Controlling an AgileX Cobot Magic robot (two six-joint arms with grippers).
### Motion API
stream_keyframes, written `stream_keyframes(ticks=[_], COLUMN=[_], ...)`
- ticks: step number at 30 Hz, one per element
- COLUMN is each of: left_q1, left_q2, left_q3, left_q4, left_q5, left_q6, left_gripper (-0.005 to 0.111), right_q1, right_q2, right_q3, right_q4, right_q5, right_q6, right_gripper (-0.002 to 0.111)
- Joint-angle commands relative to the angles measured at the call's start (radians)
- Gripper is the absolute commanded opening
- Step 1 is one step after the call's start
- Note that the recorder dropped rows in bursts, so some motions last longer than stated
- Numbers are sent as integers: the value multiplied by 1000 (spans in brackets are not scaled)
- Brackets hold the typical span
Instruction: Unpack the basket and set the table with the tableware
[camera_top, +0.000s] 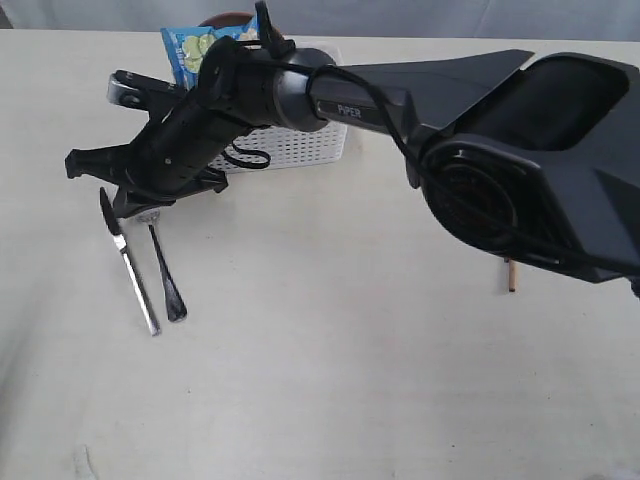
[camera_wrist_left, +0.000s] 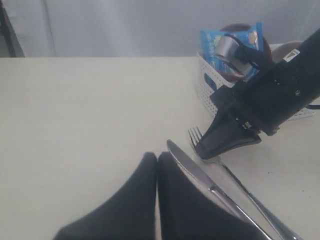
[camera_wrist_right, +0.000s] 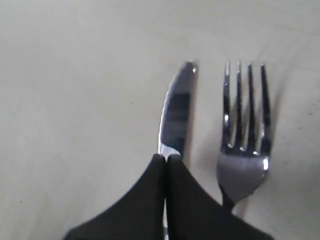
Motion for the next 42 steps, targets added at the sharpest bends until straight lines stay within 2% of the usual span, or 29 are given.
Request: stream_keyframes(ticks=[1,4,7,9,11,14,16,23,42], left_q1=[2,2,2,2,2,2,2,2,2], left_q2=[-3,-3,-3,-3,-3,-3,-3,-3,-3], left_q3=[3,3,3,3,3,3,3,3,3], left_q4=[9,9,9,9,9,9,9,9,9], left_q5=[-11,-11,-11,-11,-11,-11,-11,-11,-11], left_q6=[-4,-4,-4,-4,-4,-4,-4,-4,-4], left_gripper=[0,0,0,0,0,0,0,0,0], right_q1=[-3,-1,-1,10,42,135,187,207,188], right_q2=[7,12,-36,-86,-123,-134,-132,-115,-45], right_q3=[-7,-7,-7,-7,-7,-7,-7,-7,-7], right_q4=[-44,-44,-54,-137,-290,-657,-751,-783,-715], right_q5=[-26,-13,71,114,165,248,252,192,214], right_q6=[53,46,-53,-53,-7,150,181,301,270], right_gripper=[-1,-1,-1,-1,-1,-1,-1,-1,-1])
